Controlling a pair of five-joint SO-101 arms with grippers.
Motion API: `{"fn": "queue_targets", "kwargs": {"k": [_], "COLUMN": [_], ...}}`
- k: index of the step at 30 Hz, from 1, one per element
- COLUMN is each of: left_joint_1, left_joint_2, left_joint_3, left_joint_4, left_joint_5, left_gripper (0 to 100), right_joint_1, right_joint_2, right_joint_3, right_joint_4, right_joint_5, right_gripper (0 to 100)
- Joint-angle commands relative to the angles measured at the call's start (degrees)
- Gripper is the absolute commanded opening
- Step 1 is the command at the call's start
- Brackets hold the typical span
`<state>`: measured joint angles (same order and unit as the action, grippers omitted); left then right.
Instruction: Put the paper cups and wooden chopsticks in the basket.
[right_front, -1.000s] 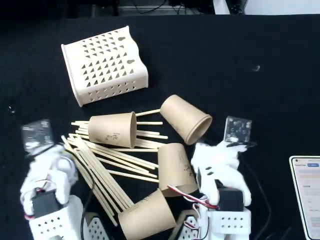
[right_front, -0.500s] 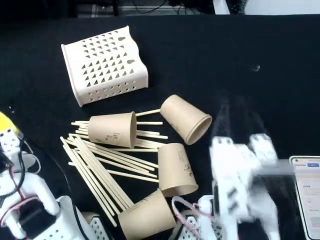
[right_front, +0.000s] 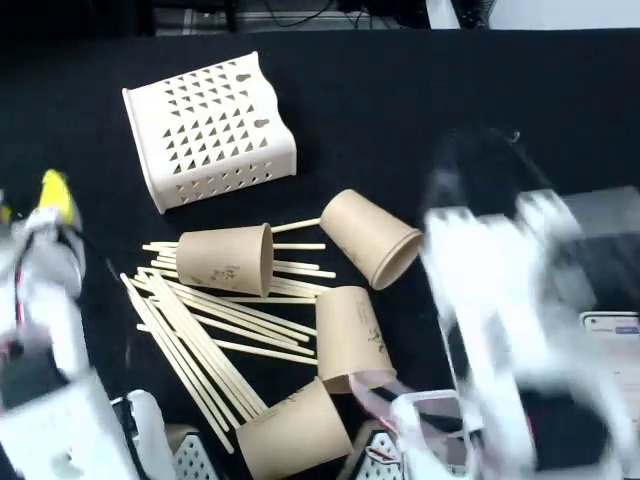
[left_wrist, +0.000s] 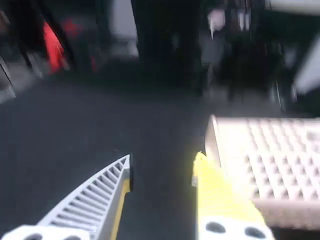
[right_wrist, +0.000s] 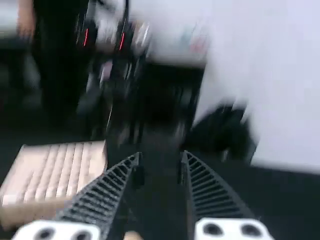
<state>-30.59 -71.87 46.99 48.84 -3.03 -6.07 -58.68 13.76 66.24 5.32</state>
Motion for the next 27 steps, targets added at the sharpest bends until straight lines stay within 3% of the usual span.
{"fn": "queue_targets", "kwargs": {"k": [1,8,15,21,27], "left_joint_1": [4.18,7.96,12.62,12.00,5.49], "left_joint_2": [25.49,54.95,72.44,81.85,86.24], "left_joint_3": [-11.56,-32.04,-48.04,-52.09,-51.65], "left_joint_4": [0.62,0.70,0.70,0.70,0.70], "left_joint_5": [0.35,2.81,2.99,2.81,2.99], "left_gripper": [24,24,24,24,24], "right_joint_1": [-1.67,-1.58,-1.67,-1.67,-5.10], "right_joint_2": [14.11,27.38,31.87,32.48,32.57], "right_joint_3": [1.45,17.01,31.78,35.12,35.65], "right_joint_4": [-2.11,-16.79,-34.29,-38.07,-37.71], "right_joint_5": [0.18,0.18,0.44,0.44,0.62], "right_gripper": [12.5,12.5,12.4,12.4,12.4]}}
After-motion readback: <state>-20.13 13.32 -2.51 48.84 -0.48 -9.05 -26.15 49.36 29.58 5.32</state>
